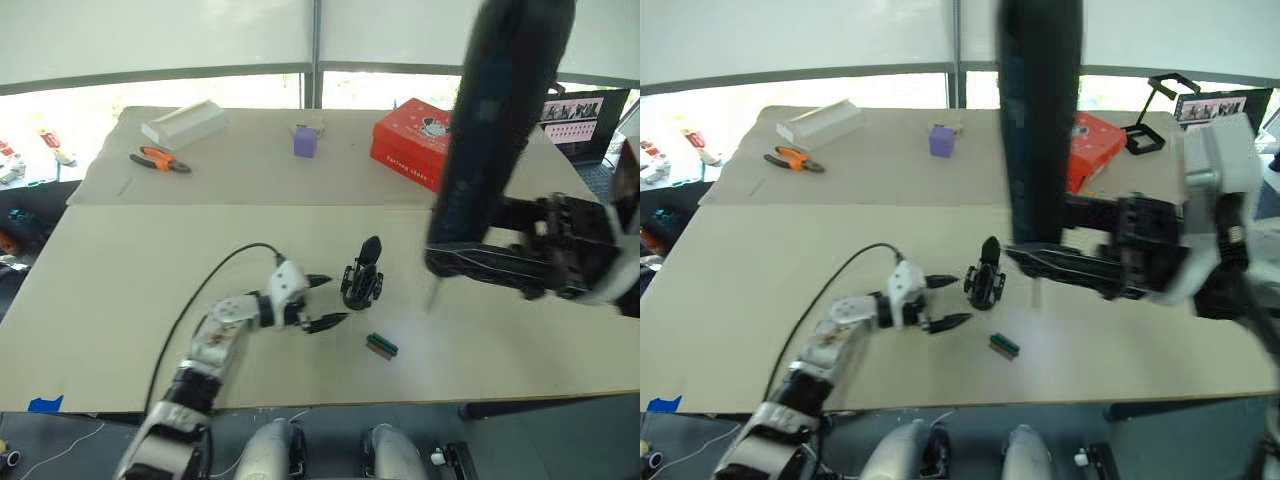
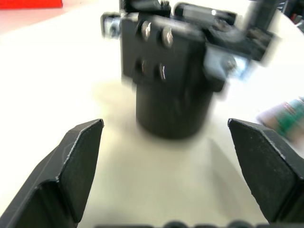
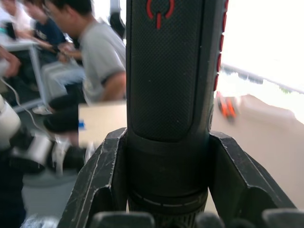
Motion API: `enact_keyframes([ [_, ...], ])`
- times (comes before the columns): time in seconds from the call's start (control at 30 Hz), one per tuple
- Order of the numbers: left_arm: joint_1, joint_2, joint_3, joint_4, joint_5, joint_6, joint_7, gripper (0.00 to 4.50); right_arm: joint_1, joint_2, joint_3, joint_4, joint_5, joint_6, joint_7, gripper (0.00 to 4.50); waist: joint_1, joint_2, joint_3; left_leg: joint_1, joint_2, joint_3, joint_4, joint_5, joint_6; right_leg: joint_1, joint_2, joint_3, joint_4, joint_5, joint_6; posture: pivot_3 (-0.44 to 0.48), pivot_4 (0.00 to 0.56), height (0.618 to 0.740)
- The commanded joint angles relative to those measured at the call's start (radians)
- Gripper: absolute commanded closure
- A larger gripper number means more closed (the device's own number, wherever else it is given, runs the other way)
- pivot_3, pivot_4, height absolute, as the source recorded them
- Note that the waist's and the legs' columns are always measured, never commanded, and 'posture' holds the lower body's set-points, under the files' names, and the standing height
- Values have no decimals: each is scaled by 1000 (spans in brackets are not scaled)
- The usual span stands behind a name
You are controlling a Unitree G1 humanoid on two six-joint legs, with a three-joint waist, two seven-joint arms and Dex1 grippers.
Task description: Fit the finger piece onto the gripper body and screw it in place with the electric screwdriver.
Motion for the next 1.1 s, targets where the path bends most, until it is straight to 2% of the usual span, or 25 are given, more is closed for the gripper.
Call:
enact_keyframes([
  [0.03, 78, 124, 136, -103, -142, -6, -141, 48, 156, -137, -101, 171, -183, 71, 154, 2585, -2, 1, 2, 0, 0, 0, 0, 0, 0, 0, -1, 0, 0, 0, 0, 0, 150, 740],
  [0.1, 120, 190, 179, -130, -203, 18, -213, 48, 239, -210, -75, 244, -294, 69, 214, 2585, 0, 4, 3, 0, 0, 0, 1, 0, 0, -1, -1, 0, 0, 0, 0, 0, 150, 740],
  [0.17, 152, 236, 227, -146, -239, 58, -214, 48, 295, -294, 23, 303, -440, 39, 214, 2585, 3, 11, 7, 0, 0, 1, 2, -8, 0, -5, -1, 0, 0, 0, 1, 0, 150, 740],
  [0.23, 180, 271, 257, -161, -252, 90, -205, 48, 293, -361, 143, 358, -510, 84, 198, 2585, 5, 15, 10, 0, -2, 1, 2, -8, 0, -6, -2, 1, 0, -1, 2, 0, 150, 740],
  [0.33, 246, 319, 317, -188, -271, 117, -199, 48, 140, -301, 378, 507, -656, 34, 171, 2585, -3, 15, 12, -3, -1, 2, 2, -3, -8, -10, -1, 2, 0, -1, 3, 0, 150, 740],
  [0.47, 305, 348, 368, -220, -282, 141, -176, 48, -64, -216, 602, 680, -831, 4, 203, 2585, -15, 16, 15, -8, -1, 5, 1, 2, -3, -15, 1, 3, 3, -1, 2, 0, 150, 740],
  [0.6, 347, 373, 396, -234, -290, 192, -163, 48, -191, -149, 719, 812, -960, -51, 242, 2585, -20, 21, 17, -10, -1, 6, 1, 4, -5, -15, 2, 3, 5, -1, 2, 0, 150, 740],
  [0.73, 362, 355, 416, -235, -267, 128, -139, 48, -253, -92, 752, 915, -1039, -114, 261, 2585, -23, 19, 17, -9, -1, 6, 1, 3, -6, -16, 3, 2, 4, -1, 2, 0, 150, 740],
  [0.8, 362, 344, 426, -233, -264, 97, -128, 0, -264, -78, 743, 934, -1053, -136, 278, 1544, -23, 16, 17, -8, -1, 5, 1, 0, -11, -16, 3, 1, 3, 0, 2, 0, 150, 740],
  [0.93, 361, 340, 434, -220, -246, 48, -110, 0, -262, -71, 711, 941, -1069, -151, 286, 170, -23, 15, 17, -8, -1, 5, 2, 0, -12, -15, 2, 2, 3, 1, 3, 0, 150, 740],
  [0.97, 359, 341, 435, -218, -241, 37, -104, 0, -254, -77, 696, 937, -1069, -159, 286, 43, -22, 15, 17, -8, -1, 5, 2, 0, -12, -15, 2, 2, 3, 1, 2, 0, 150, 740],
  [1.1, 347, 350, 442, -206, -219, 3, -75, 0, -176, -134, 593, 878, -1038, -228, 323, 43, -16, 16, 17, -8, -1, 6, 2, 0, -12, -14, 2, 2, 5, 1, 2, 0, 150, 740],
])
